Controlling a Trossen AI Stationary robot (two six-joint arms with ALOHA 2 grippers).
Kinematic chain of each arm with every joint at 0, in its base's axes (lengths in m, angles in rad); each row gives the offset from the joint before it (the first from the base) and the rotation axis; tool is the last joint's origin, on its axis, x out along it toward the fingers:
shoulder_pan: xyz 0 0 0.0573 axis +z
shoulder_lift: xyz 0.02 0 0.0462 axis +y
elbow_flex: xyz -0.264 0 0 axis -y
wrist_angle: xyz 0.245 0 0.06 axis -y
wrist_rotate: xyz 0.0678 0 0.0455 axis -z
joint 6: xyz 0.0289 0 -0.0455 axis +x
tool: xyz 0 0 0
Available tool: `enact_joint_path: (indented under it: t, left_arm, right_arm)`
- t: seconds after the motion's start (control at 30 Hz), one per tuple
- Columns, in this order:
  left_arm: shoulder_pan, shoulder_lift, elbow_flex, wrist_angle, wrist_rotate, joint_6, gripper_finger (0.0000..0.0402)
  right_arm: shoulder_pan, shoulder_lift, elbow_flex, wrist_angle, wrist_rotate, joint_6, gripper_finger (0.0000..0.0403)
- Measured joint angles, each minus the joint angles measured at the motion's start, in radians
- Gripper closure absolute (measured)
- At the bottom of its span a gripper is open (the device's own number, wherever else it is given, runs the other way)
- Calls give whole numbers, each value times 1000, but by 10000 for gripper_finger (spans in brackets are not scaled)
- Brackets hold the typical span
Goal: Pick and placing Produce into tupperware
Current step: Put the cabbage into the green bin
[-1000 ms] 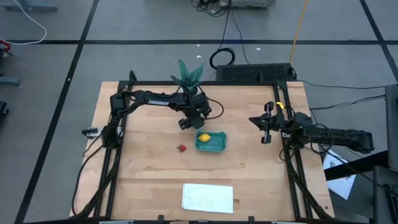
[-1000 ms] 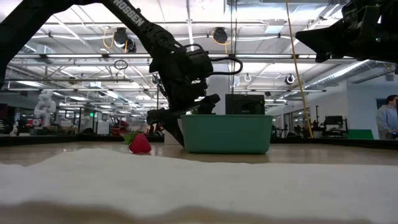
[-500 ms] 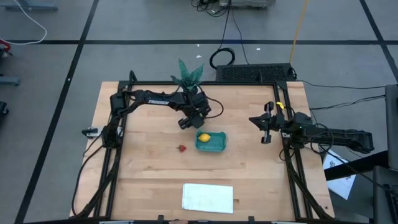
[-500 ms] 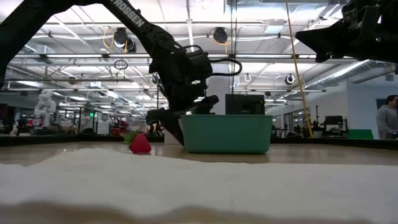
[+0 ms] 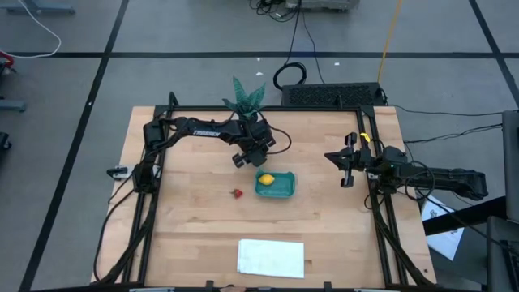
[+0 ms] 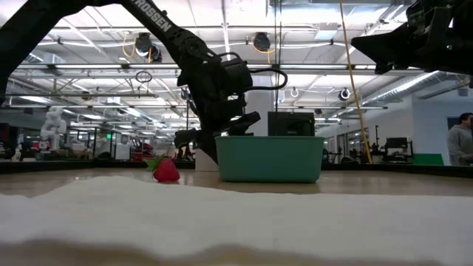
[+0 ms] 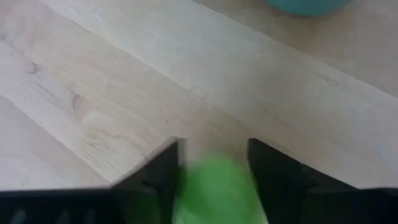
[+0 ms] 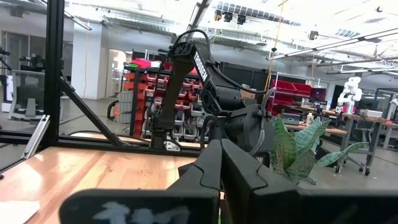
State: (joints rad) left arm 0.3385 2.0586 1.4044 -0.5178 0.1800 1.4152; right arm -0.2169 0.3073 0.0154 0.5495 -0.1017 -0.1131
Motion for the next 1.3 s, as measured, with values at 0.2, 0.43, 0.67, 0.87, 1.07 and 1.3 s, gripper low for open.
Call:
enact_joint_path:
  t: [0.2, 0.43, 0.67, 0.87, 1.07, 1.3]
  left_arm:
    - [-3, 0, 0, -1, -37, 23, 236]
    - [-3, 0, 0, 8, -62, 21, 268]
    - [1, 0, 90, -28, -126, -148, 246]
    - [29, 0, 264, -173, -108, -449, 202]
    - [41, -1, 361, -397, 57, -510, 140]
    - [33, -1, 357, -525, 68, -287, 68]
  right_arm:
    - [0, 0, 0, 0, 0, 0, 403]
    - [0, 0, 0, 0, 0, 0, 403]
    - [0, 0, 0, 0, 0, 0, 403]
    - [0, 0, 0, 0, 0, 18, 403]
    - [0, 0, 0, 0, -3, 19, 403]
    - [0, 0, 0, 0, -3, 19, 403]
